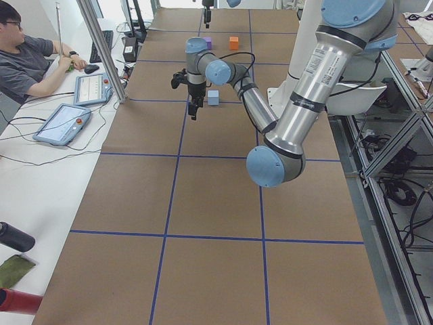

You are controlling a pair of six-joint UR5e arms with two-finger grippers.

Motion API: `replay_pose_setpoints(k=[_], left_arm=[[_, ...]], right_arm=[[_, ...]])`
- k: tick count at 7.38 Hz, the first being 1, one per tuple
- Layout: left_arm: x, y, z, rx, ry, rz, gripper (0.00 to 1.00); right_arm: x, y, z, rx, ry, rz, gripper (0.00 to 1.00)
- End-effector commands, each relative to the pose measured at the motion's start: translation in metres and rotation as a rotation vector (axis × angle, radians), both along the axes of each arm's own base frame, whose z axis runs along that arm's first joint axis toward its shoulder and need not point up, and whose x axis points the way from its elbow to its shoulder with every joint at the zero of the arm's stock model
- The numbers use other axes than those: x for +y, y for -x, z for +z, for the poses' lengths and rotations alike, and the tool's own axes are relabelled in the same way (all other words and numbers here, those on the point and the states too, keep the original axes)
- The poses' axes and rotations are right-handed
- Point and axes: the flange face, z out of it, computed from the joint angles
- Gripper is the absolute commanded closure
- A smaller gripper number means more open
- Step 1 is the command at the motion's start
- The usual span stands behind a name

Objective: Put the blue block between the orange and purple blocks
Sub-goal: 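Set the light blue cube down at center and withdraw the left arm, then move the right gripper over the light blue cube and grasp it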

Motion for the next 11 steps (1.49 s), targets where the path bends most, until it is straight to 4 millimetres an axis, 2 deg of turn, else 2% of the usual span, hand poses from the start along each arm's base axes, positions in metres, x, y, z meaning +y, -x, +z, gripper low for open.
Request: replay_pose_setpoints(k=[1,2,3,4,5,7,9,10,11], left_arm=[[-0.016,0.144,0.107,0.000,-0.031,0.091,0.00],[-0.017,0.192,0.149,-0.024,-0.048,0.116,0.00],[-0.013,0.241,0.194,-0.038,-0.053,0.136,0.00],[0.002,0.275,0.236,-0.032,-0.016,0.126,0.00],[0.029,0.314,0.268,-0.029,0.041,0.058,0.00],[0.053,0.333,0.292,-0.027,0.077,0.032,0.00],[0.063,0.335,0.297,-0.025,0.056,0.064,0.00],[0.066,0.335,0.298,-0.025,0.059,0.064,0.00],[0.067,0.335,0.299,-0.024,0.060,0.064,0.00]], right_arm=[[-0.001,0.090,-0.085,0.025,0.088,0.024,0.00],[0.009,0.130,-0.115,0.073,0.078,0.014,0.00],[0.035,0.181,-0.133,0.094,0.089,0.015,0.00],[0.056,0.219,-0.148,0.099,0.083,0.006,0.00],[0.062,0.256,-0.169,0.100,0.093,0.016,0.00],[0.066,0.333,-0.197,0.139,0.108,0.044,0.00],[0.060,0.387,-0.221,0.174,0.123,0.062,0.00],[0.063,0.406,-0.214,0.200,0.110,0.064,0.00],[0.061,0.415,-0.204,0.210,0.084,0.065,0.00]])
